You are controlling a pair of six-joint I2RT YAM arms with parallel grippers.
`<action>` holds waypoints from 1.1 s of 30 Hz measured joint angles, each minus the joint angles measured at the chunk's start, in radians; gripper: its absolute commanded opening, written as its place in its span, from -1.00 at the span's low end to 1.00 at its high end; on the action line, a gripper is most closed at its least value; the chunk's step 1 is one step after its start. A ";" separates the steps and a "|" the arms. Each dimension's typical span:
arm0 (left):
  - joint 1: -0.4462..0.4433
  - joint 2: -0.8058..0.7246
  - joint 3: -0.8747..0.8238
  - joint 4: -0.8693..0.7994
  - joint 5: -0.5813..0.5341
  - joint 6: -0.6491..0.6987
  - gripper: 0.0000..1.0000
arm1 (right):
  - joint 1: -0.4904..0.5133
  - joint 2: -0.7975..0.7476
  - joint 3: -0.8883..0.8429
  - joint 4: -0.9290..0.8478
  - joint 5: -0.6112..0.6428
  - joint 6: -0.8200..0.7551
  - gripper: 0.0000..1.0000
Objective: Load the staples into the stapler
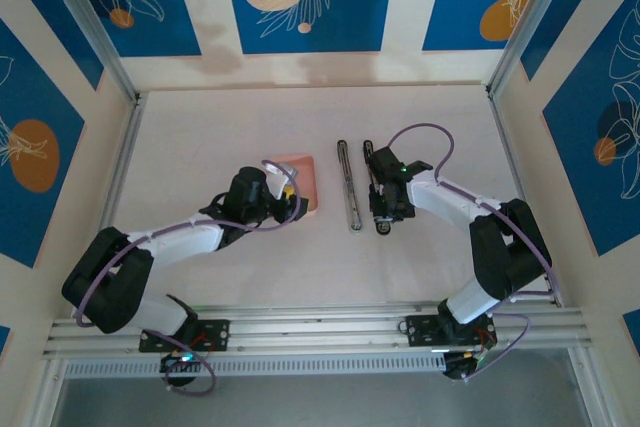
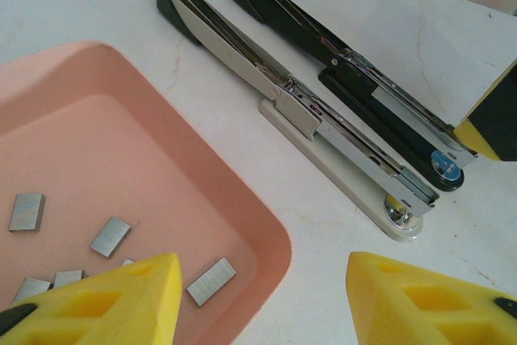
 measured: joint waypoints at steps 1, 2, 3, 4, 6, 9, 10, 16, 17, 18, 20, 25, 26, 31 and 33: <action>0.000 0.000 0.000 0.000 0.000 0.000 0.13 | 0.000 0.000 0.000 -0.002 -0.002 0.002 -0.66; 0.000 0.000 0.000 0.000 0.000 0.000 0.13 | 0.000 0.000 0.000 -0.004 -0.005 0.004 -0.66; 0.000 0.000 0.000 0.000 0.000 0.000 0.13 | 0.000 0.000 0.000 -0.005 -0.008 0.007 -0.67; 0.000 0.000 0.000 0.000 0.000 0.000 0.13 | 0.000 0.000 0.000 -0.007 -0.010 0.009 -0.68; 0.000 0.000 0.000 0.000 0.000 0.000 0.13 | 0.000 0.000 0.000 -0.013 -0.016 0.014 -0.70; 0.000 0.000 0.000 0.000 0.000 0.000 0.13 | 0.002 0.000 0.000 -0.024 -0.020 0.024 -0.71; 0.000 0.000 0.000 0.000 0.000 0.000 0.13 | 0.002 0.000 -0.001 -0.026 -0.020 0.025 -0.72; -0.001 0.000 0.000 0.000 0.000 0.000 0.13 | 0.014 0.000 -0.007 -0.037 -0.024 0.046 -0.72; -0.001 0.000 0.000 0.000 0.000 0.000 0.13 | 0.017 0.000 -0.009 -0.037 -0.024 0.050 -0.72; -0.001 0.000 0.000 0.000 0.000 0.000 0.13 | 0.019 -0.001 -0.010 -0.038 -0.024 0.054 -0.72; -0.001 0.000 0.000 0.000 0.000 0.000 0.13 | 0.024 -0.002 -0.015 -0.045 -0.024 0.062 -0.72; -0.001 -0.001 0.000 0.001 0.000 0.000 0.13 | 0.030 -0.031 -0.030 -0.072 -0.024 0.082 -0.71; -0.001 -0.002 0.000 0.001 0.000 0.000 0.13 | 0.030 -0.040 -0.030 -0.081 -0.024 0.085 -0.71; -0.001 -0.005 -0.004 0.009 0.000 0.000 0.13 | 0.026 -0.077 -0.021 -0.111 -0.023 0.092 -0.51; -0.001 -0.010 -0.007 0.011 0.000 0.000 0.13 | 0.016 -0.078 0.008 -0.128 -0.023 0.080 -0.30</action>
